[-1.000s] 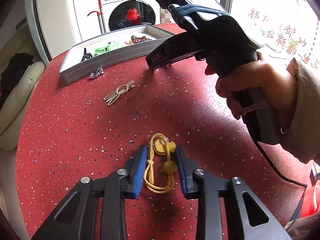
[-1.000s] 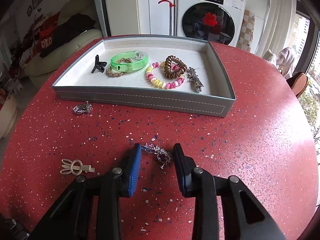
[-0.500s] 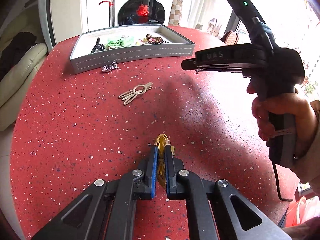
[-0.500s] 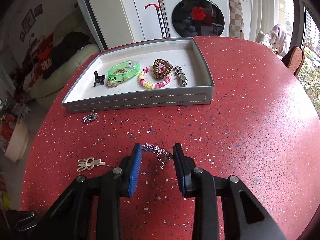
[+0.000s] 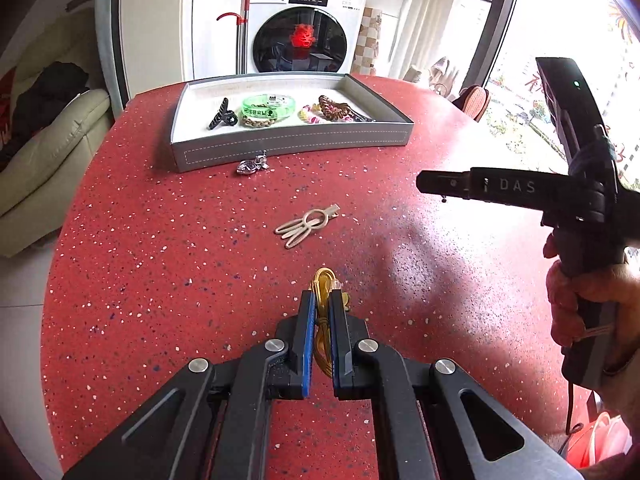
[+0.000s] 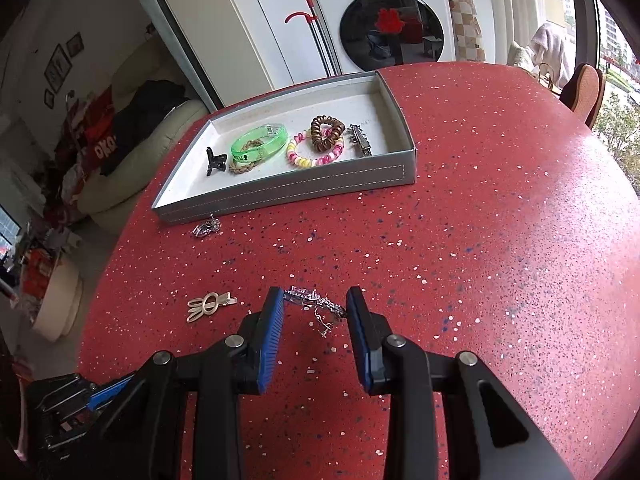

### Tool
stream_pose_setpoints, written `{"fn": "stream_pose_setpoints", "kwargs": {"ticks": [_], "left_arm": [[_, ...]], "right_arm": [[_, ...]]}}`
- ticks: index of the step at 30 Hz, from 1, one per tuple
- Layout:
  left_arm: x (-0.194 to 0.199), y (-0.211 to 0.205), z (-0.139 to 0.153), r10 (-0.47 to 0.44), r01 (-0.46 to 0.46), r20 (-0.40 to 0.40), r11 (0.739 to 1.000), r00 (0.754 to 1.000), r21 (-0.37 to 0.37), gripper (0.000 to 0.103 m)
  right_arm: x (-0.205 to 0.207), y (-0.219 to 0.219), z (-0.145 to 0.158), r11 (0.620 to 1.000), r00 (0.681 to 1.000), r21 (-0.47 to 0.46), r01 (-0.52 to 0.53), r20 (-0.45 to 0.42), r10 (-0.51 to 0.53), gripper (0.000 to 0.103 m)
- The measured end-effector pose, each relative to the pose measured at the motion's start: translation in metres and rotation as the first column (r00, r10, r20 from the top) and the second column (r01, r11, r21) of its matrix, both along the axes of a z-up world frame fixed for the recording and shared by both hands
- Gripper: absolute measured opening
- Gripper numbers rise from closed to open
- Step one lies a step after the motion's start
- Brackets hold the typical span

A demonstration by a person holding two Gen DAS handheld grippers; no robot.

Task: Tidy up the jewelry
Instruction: 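Carry the silver charm and yellow hair tie into the tray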

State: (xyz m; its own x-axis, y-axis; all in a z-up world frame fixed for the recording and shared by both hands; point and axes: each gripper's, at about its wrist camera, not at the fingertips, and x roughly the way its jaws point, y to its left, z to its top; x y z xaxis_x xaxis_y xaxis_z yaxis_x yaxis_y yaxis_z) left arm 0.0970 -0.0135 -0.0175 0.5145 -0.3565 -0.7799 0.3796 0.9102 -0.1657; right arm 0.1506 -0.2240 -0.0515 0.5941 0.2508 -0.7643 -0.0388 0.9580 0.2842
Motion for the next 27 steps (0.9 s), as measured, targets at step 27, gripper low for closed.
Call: {"fn": "stream_pose_setpoints", "kwargs": {"ticks": [27], "left_arm": [[0.085, 0.015, 0.035, 0.084, -0.084, 0.108, 0.996, 0.991, -0.001, 0.025]], "right_arm": [[0.033, -0.003, 0.044, 1.0, 0.998, -0.028, -0.003, 0.055, 0.005, 0.035]]}}
